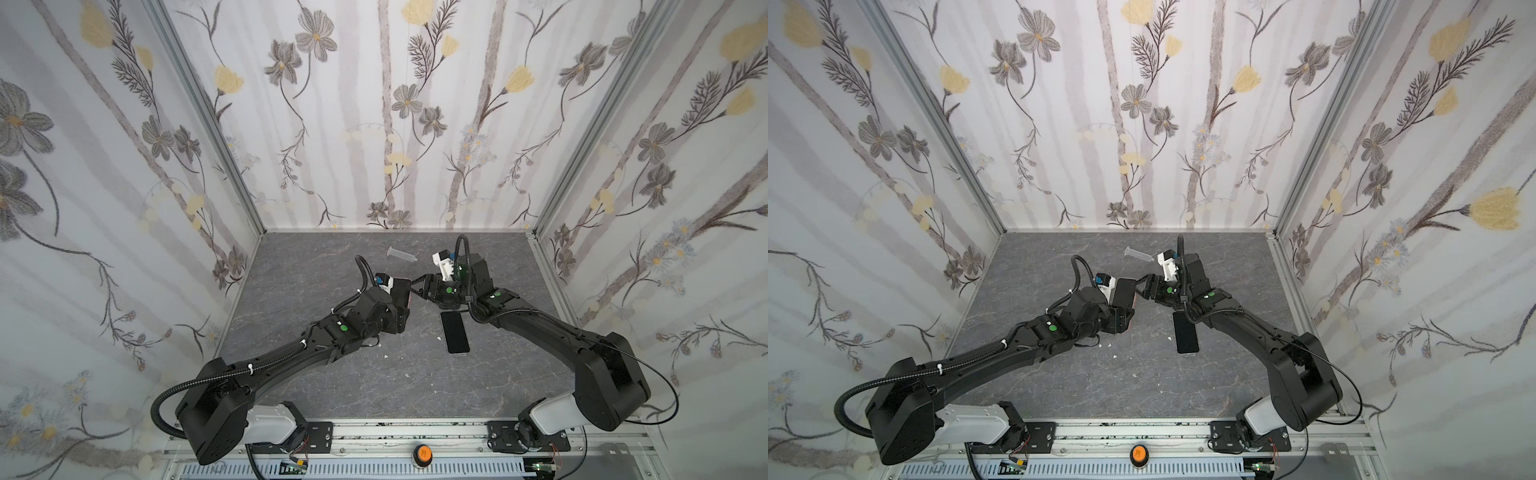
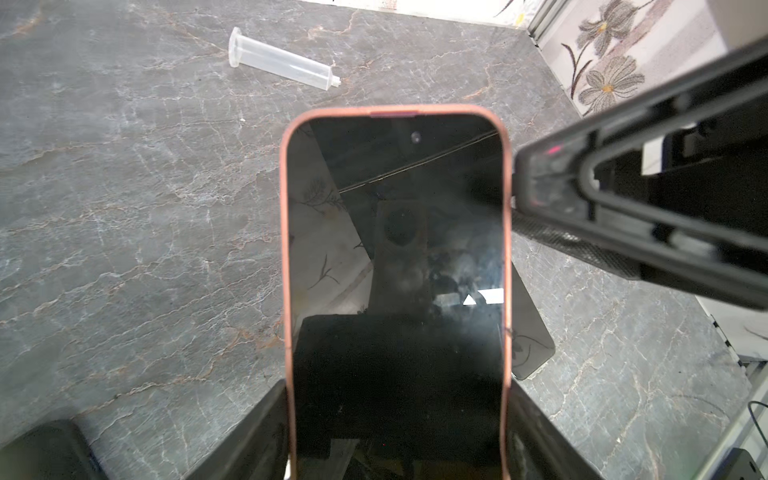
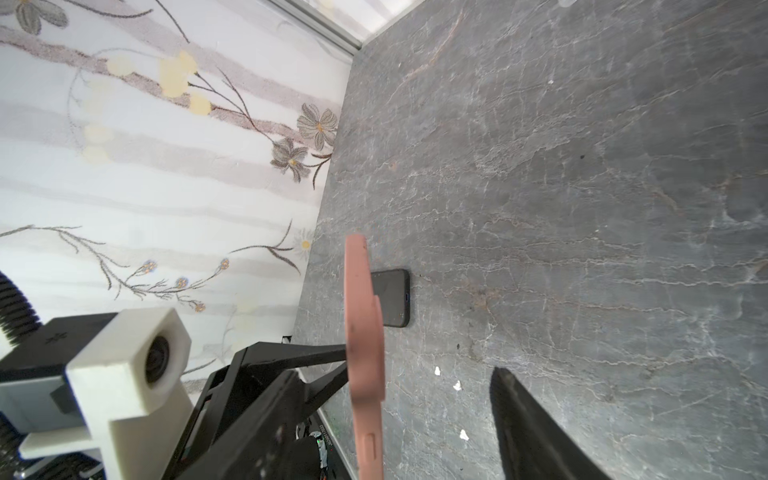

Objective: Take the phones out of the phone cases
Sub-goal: 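Grasp and lift the pink-cased phone with left gripper while right approaches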

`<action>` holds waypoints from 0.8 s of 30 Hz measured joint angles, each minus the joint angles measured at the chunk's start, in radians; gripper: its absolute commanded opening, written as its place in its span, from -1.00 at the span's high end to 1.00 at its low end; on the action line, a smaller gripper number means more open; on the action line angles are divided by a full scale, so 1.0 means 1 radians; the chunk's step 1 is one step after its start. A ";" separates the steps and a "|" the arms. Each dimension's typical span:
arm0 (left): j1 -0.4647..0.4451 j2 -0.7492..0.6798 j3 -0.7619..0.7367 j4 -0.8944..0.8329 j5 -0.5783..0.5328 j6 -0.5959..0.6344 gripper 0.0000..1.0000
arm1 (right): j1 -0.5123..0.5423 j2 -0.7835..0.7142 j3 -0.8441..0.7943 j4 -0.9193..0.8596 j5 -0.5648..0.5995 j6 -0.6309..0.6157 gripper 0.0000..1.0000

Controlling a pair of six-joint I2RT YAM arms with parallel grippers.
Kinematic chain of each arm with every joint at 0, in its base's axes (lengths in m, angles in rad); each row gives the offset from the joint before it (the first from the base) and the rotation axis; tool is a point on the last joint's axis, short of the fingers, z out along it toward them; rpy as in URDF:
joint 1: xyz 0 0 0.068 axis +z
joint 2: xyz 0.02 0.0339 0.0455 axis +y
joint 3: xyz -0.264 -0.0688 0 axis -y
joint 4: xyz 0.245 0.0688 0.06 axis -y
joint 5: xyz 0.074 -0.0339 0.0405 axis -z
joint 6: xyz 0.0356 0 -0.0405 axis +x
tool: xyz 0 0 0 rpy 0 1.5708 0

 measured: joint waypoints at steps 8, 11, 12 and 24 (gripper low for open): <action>-0.006 -0.004 -0.012 0.030 0.025 0.025 -0.30 | 0.032 0.060 0.052 -0.015 -0.032 0.002 0.07; -0.006 -0.005 -0.021 0.032 0.025 0.026 -0.27 | 0.032 0.064 0.054 -0.019 -0.031 0.005 0.20; -0.006 -0.006 -0.024 0.032 0.025 0.026 -0.27 | 0.032 0.064 0.054 -0.019 -0.031 0.006 0.24; -0.007 -0.026 -0.021 0.044 0.046 0.025 -0.35 | 0.030 0.048 0.058 -0.023 -0.026 0.009 0.70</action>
